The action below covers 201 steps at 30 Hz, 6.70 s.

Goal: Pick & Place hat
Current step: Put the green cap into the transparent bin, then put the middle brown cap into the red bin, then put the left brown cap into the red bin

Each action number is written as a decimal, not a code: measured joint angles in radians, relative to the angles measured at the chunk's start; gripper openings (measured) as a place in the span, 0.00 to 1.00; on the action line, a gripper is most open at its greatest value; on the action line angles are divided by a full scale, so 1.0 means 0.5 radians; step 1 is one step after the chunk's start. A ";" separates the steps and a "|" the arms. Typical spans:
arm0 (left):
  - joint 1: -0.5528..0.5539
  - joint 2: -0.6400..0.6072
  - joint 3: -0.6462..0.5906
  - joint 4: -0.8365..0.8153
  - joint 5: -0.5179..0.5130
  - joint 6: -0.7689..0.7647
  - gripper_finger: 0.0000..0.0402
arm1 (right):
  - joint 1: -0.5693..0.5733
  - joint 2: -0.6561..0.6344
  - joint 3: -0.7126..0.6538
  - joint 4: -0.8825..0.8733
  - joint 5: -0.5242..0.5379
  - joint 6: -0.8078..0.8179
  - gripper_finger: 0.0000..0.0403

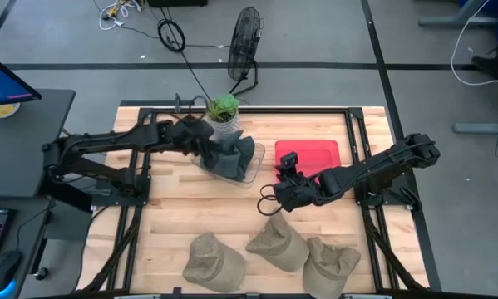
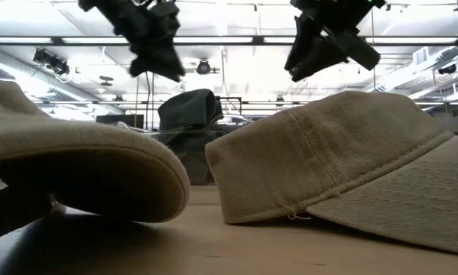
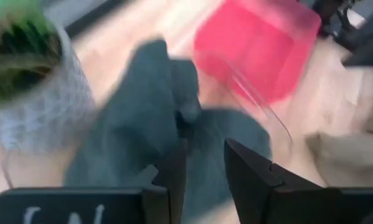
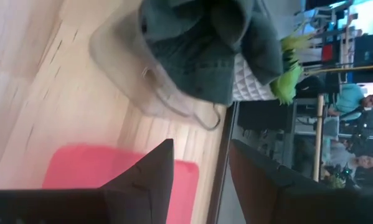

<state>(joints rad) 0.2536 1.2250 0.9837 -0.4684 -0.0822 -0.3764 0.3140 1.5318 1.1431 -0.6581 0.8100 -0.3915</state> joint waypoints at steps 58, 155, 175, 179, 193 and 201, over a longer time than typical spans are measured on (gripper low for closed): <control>-0.030 0.310 0.310 -0.549 -0.012 0.350 0.02 | -0.292 0.000 0.000 -0.088 -0.560 0.135 0.39; -0.312 0.391 0.307 -0.017 -0.021 0.622 0.37 | -0.247 -0.776 -0.476 -0.975 -0.119 3.352 0.02; -0.299 0.391 0.308 -0.013 -0.021 0.619 0.37 | -0.471 -0.579 -0.954 -0.187 -0.346 3.596 0.03; -0.297 0.391 0.308 -0.013 -0.021 0.619 0.37 | -0.490 -0.578 -0.954 -0.142 -0.346 3.471 0.08; -0.355 0.391 0.308 -0.014 0.001 0.504 0.36 | -0.521 -0.605 -0.753 0.159 -0.618 2.222 0.34; -0.651 0.391 0.308 -0.034 0.558 0.476 0.31 | -0.520 -0.604 -0.595 0.235 -0.712 1.785 0.36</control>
<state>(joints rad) -0.0720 1.4204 1.1378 -0.4854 0.1970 -0.1382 0.0540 1.2297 0.8454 -0.5407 0.4540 0.5011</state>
